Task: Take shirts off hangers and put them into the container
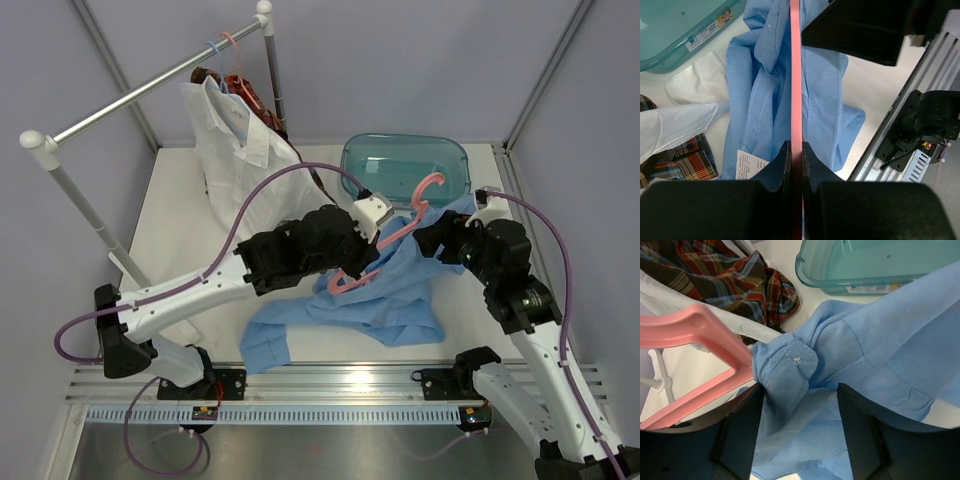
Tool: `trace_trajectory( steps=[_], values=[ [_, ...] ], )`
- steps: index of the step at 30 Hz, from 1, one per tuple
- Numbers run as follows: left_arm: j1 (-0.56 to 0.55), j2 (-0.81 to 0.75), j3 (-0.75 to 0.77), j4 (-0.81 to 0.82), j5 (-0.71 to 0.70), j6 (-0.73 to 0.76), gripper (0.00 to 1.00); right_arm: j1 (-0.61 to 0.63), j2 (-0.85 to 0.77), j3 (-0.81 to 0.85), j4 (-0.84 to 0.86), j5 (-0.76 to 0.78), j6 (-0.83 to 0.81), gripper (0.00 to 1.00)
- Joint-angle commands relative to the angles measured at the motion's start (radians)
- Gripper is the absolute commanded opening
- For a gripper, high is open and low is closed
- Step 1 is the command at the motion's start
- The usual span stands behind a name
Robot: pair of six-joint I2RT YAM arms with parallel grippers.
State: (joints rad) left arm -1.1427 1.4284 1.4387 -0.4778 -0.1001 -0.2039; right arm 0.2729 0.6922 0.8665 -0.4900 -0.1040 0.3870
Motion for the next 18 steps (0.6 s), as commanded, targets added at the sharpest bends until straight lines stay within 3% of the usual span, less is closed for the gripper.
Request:
trace_trajectory(
  steps=[1,6,7,9,10,18],
  values=[
    [-0.003,-0.060,0.003,0.085,0.002,-0.009,0.00,-0.001,0.018,-0.018,0.093,-0.030,0.041,0.66],
    [-0.003,-0.100,-0.029,0.082,0.002,-0.012,0.00,-0.003,0.044,-0.024,0.107,0.050,0.064,0.29],
    [-0.005,-0.112,-0.050,0.081,-0.006,-0.015,0.00,-0.003,0.043,-0.021,0.103,0.076,0.064,0.14],
    [-0.003,-0.158,-0.078,0.077,-0.024,-0.019,0.00,-0.003,0.033,-0.005,0.077,0.168,0.058,0.04],
    [-0.003,-0.175,-0.095,0.076,-0.029,-0.022,0.00,-0.003,0.033,0.006,0.049,0.203,0.052,0.00],
    [-0.003,-0.402,-0.256,-0.085,-0.104,-0.060,0.00,-0.004,0.063,0.114,-0.093,0.509,0.036,0.00]
  ],
)
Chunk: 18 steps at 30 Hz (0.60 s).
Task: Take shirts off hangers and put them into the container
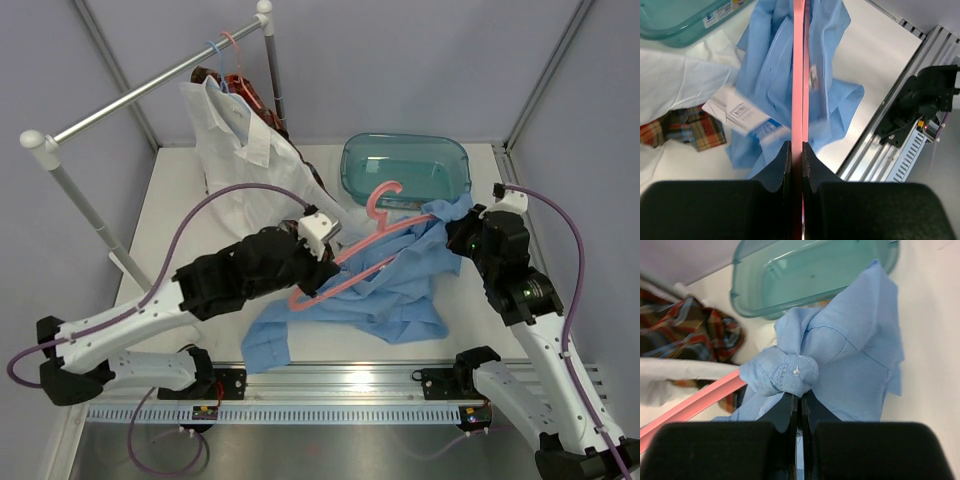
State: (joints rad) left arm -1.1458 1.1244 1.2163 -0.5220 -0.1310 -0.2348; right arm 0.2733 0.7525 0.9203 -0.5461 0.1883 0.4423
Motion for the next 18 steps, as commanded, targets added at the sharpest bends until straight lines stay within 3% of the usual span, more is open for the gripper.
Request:
trace_trajectory(
  steps=[1,9,18],
  values=[
    [0.000,-0.144,-0.044,-0.058,-0.079,-0.035,0.00,-0.005,0.002,0.064,-0.046,0.227,-0.016,0.00],
    [0.000,-0.342,-0.100,-0.210,-0.174,-0.096,0.00,-0.006,0.025,0.101,-0.072,0.301,-0.017,0.00],
    [0.000,-0.515,-0.003,-0.315,-0.334,-0.158,0.00,-0.006,0.034,0.023,-0.066,0.272,0.012,0.00]
  ],
)
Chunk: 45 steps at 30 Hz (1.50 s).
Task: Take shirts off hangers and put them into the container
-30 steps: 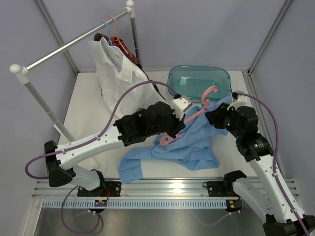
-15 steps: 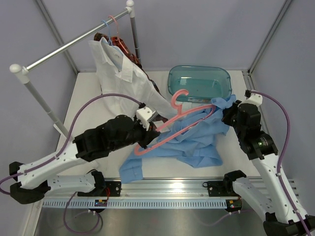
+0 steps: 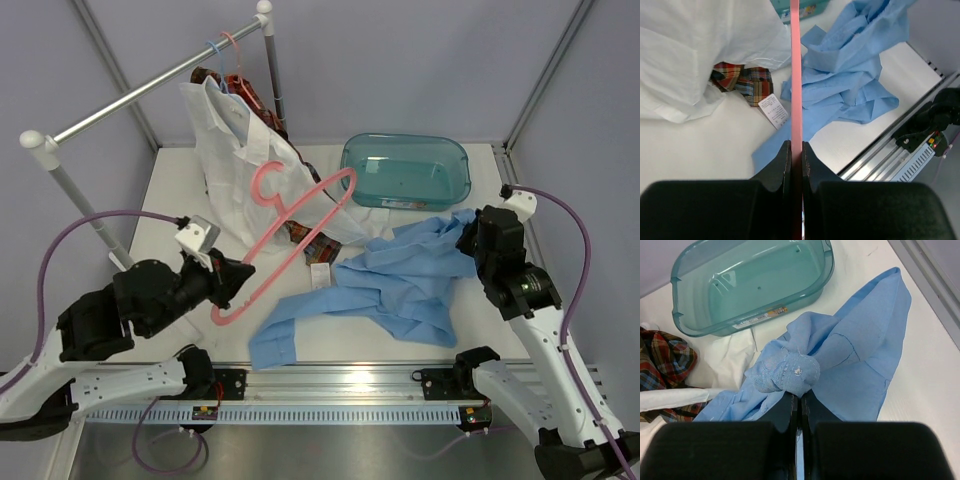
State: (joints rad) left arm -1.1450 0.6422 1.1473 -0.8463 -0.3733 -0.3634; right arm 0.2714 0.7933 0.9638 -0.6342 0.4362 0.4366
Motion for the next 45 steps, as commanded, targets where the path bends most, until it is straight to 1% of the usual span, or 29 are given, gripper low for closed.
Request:
trace_trajectory(
  steps=[1,3,5,6,8,9,10,12,14,18,19,23,26,27,29,30,33,38,45],
  values=[
    [-0.001,-0.035,0.078,0.006,-0.095,-0.023,0.00,-0.005,-0.003,-0.026,0.025,0.015,0.019,0.01],
    [-0.001,-0.036,0.115,0.007,-0.087,-0.013,0.00,-0.005,0.000,-0.043,0.030,-0.013,0.019,0.07],
    [-0.001,-0.032,0.146,0.007,-0.095,0.003,0.00,-0.006,-0.005,-0.063,0.044,-0.036,0.014,0.20],
    [-0.001,-0.029,0.176,0.007,-0.099,0.007,0.00,-0.005,-0.008,-0.069,0.057,-0.053,0.011,0.35],
    [-0.002,-0.016,0.209,0.009,-0.125,0.032,0.00,-0.006,-0.020,-0.086,0.073,-0.082,0.004,0.57],
    [-0.001,-0.009,0.245,0.010,-0.139,0.050,0.00,-0.006,-0.022,-0.089,0.085,-0.089,-0.002,0.76],
    [-0.001,0.007,0.265,0.010,-0.174,0.060,0.00,-0.005,-0.022,-0.092,0.087,-0.096,-0.007,0.83],
    [-0.002,0.027,0.328,0.010,-0.208,0.076,0.00,-0.005,-0.022,-0.092,0.091,-0.111,-0.016,0.94],
    [-0.002,0.056,0.363,0.009,-0.269,0.077,0.00,-0.005,-0.019,-0.094,0.094,-0.120,-0.021,0.96],
    [-0.001,0.105,0.445,0.010,-0.386,0.078,0.00,-0.005,-0.017,-0.108,0.111,-0.136,-0.027,0.98],
    [-0.002,0.114,0.453,0.009,-0.439,0.073,0.00,-0.003,-0.019,-0.112,0.114,-0.139,-0.029,0.98],
    [-0.001,0.139,0.476,0.012,-0.519,0.049,0.00,-0.005,-0.017,-0.119,0.122,-0.148,-0.038,0.98],
    [-0.002,0.139,0.482,0.009,-0.515,0.031,0.00,-0.005,-0.016,-0.126,0.128,-0.154,-0.039,0.98],
    [-0.001,0.131,0.480,0.010,-0.475,0.021,0.00,-0.005,-0.016,-0.131,0.133,-0.155,-0.039,0.98],
    [-0.001,0.120,0.474,0.009,-0.461,0.001,0.00,-0.005,-0.016,-0.135,0.137,-0.159,-0.039,0.98],
    [-0.001,0.113,0.468,0.007,-0.438,-0.011,0.00,-0.005,-0.016,-0.137,0.142,-0.162,-0.039,0.99],
    [-0.002,0.070,0.430,0.007,-0.431,-0.060,0.00,-0.005,-0.016,-0.145,0.146,-0.168,-0.041,0.99],
    [-0.002,0.004,0.365,0.001,-0.507,-0.112,0.00,-0.005,-0.016,-0.149,0.149,-0.180,-0.042,0.99],
    [-0.001,-0.015,0.328,-0.043,-0.630,-0.144,0.00,-0.005,-0.020,-0.152,0.151,-0.186,-0.042,0.99]
  ],
)
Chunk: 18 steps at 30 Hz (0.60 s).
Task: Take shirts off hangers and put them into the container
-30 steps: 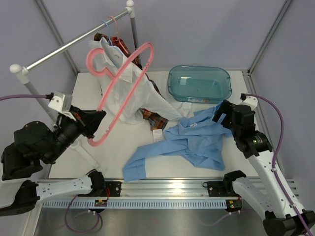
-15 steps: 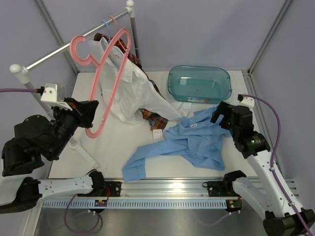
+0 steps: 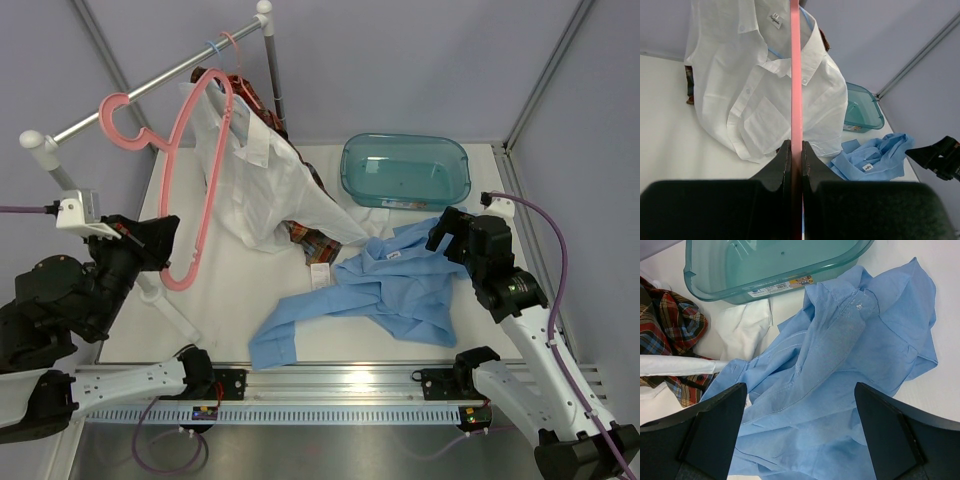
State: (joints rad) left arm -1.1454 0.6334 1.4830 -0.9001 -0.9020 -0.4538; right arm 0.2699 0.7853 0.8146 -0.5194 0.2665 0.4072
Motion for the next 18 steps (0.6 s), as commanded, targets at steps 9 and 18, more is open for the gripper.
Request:
trace_trajectory(
  steps=[9,18],
  values=[
    [-0.002,-0.070,-0.072,-0.034,-0.150,-0.089,0.00,-0.003,-0.003,-0.011,0.045,-0.029,-0.013,0.99],
    [-0.002,-0.074,-0.096,-0.034,-0.219,-0.077,0.00,-0.003,0.009,-0.012,0.056,-0.046,-0.011,0.99]
  ],
)
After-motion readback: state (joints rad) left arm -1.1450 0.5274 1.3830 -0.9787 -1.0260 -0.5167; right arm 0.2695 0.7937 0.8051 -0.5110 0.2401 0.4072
